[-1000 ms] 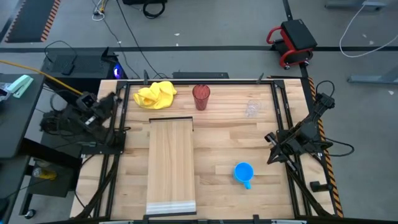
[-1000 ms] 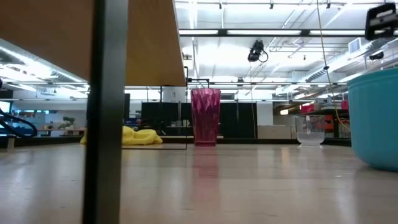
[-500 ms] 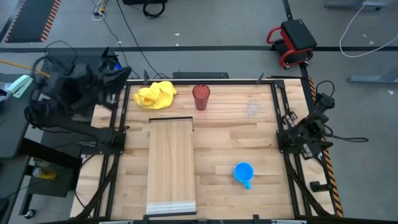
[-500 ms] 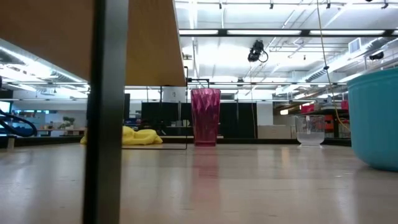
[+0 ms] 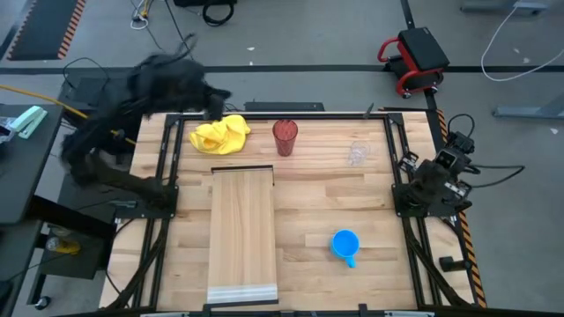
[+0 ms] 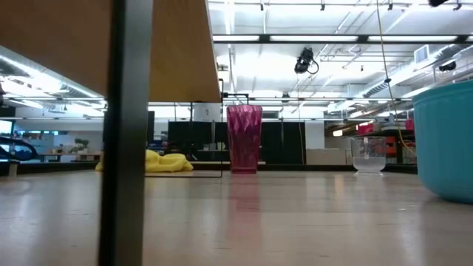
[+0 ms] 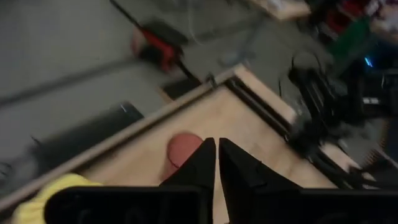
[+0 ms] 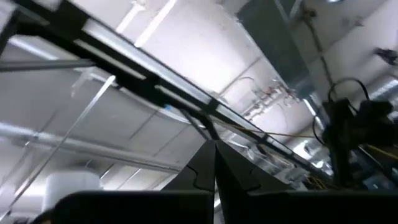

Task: Stack small to large cups/mugs on shelf
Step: Put the red cup on the shelf

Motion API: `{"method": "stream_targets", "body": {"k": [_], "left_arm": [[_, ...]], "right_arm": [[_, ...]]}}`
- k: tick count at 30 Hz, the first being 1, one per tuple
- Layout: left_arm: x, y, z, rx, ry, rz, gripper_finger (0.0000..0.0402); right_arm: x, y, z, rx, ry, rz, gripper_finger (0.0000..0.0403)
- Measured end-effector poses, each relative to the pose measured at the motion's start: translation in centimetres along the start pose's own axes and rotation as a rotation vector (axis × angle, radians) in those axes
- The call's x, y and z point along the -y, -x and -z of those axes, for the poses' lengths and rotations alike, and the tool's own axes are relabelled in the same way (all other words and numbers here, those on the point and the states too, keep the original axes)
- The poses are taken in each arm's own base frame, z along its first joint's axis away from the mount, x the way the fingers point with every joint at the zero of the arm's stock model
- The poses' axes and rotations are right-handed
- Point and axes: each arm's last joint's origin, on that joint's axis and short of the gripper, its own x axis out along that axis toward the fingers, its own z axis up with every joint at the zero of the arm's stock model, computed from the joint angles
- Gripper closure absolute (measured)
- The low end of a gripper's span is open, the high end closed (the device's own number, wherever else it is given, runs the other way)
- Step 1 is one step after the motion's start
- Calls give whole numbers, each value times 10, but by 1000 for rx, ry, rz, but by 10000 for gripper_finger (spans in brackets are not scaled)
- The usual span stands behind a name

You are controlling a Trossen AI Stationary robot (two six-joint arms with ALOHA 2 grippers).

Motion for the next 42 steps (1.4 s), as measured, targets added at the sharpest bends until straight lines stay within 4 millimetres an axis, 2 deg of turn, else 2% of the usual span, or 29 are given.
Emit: {"method": "stream_targets", "body": {"k": [4, 8, 14, 17, 20, 25, 30, 36, 42], "left_arm": [[-24, -50, -6, -151, 20, -48, 355], [-46, -98, -1, -275, 24, -129, 343], [-54, -163, 16, -443, 11, -46, 323], [-58, -186, 25, -499, -2, -51, 311], [-61, -200, 30, -516, 1, -57, 300], [-59, -211, 34, -518, 23, -57, 283], [-47, -219, 41, -534, 18, -40, 265], [-37, -233, 52, -552, 12, -43, 245], [-41, -243, 61, -580, 1, -126, 234]], "right_arm": [[2, 0, 1, -8, -59, 55, 386], [2, 0, 1, -7, -58, 55, 386], [1, 0, -4, 46, -14, 49, 386], [1, 0, -5, 49, 41, 49, 386], [1, 0, -5, 55, 52, 49, 386], [1, 0, -6, 61, 52, 49, 386], [1, 0, -7, 71, 96, 58, 386], [-1, -9, -16, 83, 152, 136, 386], [-4, -22, -14, 29, 131, 172, 385]]}}
